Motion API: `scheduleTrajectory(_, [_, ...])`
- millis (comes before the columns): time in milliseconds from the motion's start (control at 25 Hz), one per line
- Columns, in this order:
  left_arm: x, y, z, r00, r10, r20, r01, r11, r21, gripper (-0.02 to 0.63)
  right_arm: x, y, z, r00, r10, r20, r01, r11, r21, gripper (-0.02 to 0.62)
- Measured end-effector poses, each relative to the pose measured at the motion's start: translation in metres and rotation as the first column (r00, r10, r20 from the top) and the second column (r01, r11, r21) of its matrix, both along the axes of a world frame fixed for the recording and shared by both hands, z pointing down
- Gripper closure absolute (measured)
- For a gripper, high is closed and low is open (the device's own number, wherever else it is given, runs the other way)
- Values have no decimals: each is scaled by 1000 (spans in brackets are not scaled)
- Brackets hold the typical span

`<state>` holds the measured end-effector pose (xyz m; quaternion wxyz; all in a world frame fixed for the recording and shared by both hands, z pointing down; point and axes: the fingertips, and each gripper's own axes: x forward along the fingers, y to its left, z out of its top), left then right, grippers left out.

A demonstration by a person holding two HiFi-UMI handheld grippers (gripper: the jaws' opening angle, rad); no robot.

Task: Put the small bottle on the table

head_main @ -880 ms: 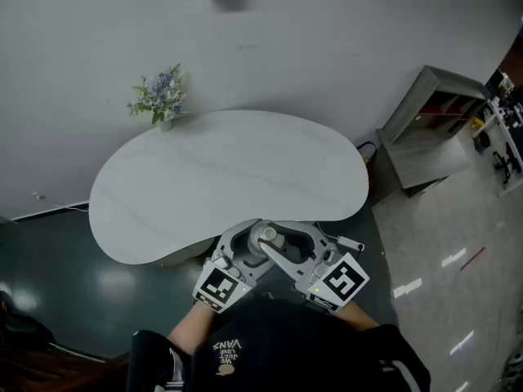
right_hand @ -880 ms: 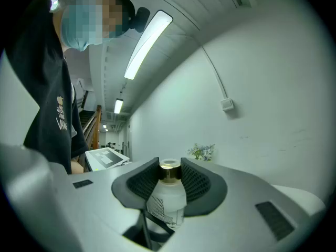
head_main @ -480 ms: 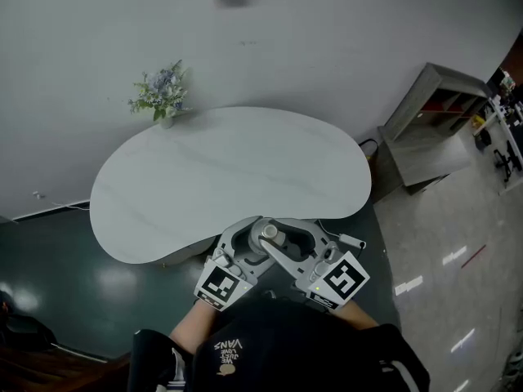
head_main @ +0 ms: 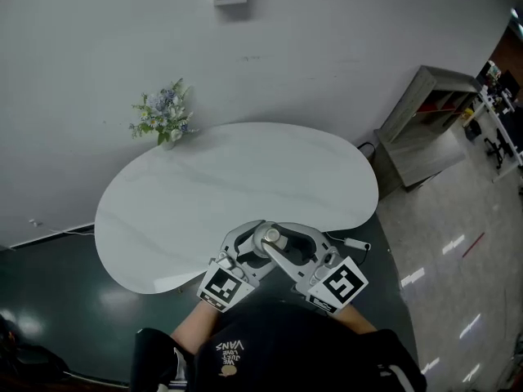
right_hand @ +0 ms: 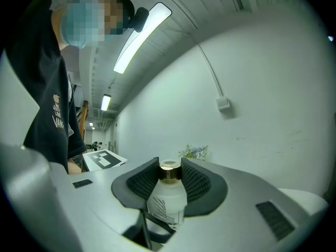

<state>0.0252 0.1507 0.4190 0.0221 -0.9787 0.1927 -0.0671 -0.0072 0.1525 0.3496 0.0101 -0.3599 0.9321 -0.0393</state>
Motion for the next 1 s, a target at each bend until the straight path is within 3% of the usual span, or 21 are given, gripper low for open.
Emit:
scheduleTrajectory(520, [-79, -60, 5, 993, 119, 10, -119, 993, -10, 255, -78, -64, 4, 991, 130, 18, -130, 992, -6, 448])
scheduleTrajectory(1000, [-83, -98, 13, 996, 86, -12, -86, 996, -19, 255, -83, -103, 12, 994, 106, -4, -106, 994, -17, 448])
